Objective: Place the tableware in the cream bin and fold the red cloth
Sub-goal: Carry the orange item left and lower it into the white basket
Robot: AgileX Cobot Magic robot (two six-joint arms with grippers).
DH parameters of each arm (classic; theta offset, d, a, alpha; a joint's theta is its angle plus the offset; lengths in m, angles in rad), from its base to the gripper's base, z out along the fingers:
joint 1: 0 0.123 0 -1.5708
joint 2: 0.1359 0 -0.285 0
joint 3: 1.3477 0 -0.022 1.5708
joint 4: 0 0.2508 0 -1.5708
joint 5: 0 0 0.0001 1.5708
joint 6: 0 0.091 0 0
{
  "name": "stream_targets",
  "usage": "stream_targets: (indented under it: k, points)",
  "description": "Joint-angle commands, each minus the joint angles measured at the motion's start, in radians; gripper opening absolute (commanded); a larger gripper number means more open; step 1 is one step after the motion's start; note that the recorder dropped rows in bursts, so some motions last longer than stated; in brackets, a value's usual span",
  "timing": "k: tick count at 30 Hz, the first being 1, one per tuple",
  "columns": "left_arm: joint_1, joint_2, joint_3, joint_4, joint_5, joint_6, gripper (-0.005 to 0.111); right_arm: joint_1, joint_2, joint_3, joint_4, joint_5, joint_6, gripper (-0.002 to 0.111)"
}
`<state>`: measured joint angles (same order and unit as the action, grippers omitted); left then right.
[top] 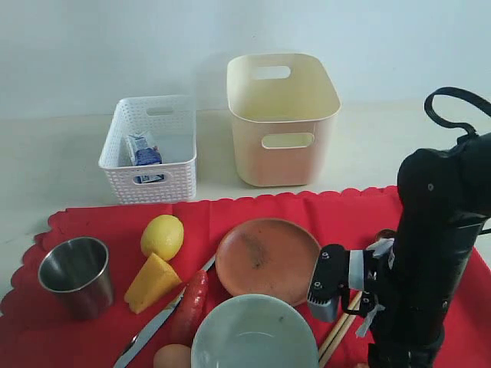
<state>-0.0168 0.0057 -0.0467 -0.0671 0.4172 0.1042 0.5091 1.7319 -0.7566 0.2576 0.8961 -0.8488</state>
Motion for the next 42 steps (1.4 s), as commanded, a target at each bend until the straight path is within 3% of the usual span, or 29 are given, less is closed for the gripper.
stream_targets:
  k: [1,2,14,20,30,42]
  points:
    - [-0.008,-0.006,0.003,0.004,-0.011,-0.005,0.000,0.015,-0.007,0.001,0.002,-0.009,-0.013,0.006]
    - [-0.008,-0.006,0.003,0.004,-0.011,-0.005,0.000,0.015,-0.010,-0.001,0.002,-0.006,-0.013,0.000]
    - [-0.008,-0.006,0.003,0.004,-0.011,-0.005,0.000,0.015,-0.213,-0.130,-0.018,0.013,0.088,0.000]
    - [-0.008,-0.006,0.003,0.004,-0.011,-0.005,0.000,0.015,-0.262,-0.275,0.116,-0.034,0.092,0.000]
    - [-0.008,-0.006,0.003,0.004,-0.011,-0.005,0.000,0.015,-0.104,-0.564,0.429,-0.061,0.092,0.000]
    - [-0.008,-0.006,0.003,0.004,-0.011,-0.005,0.000,0.015,0.239,-0.893,0.566,-0.075,0.092,0.000]
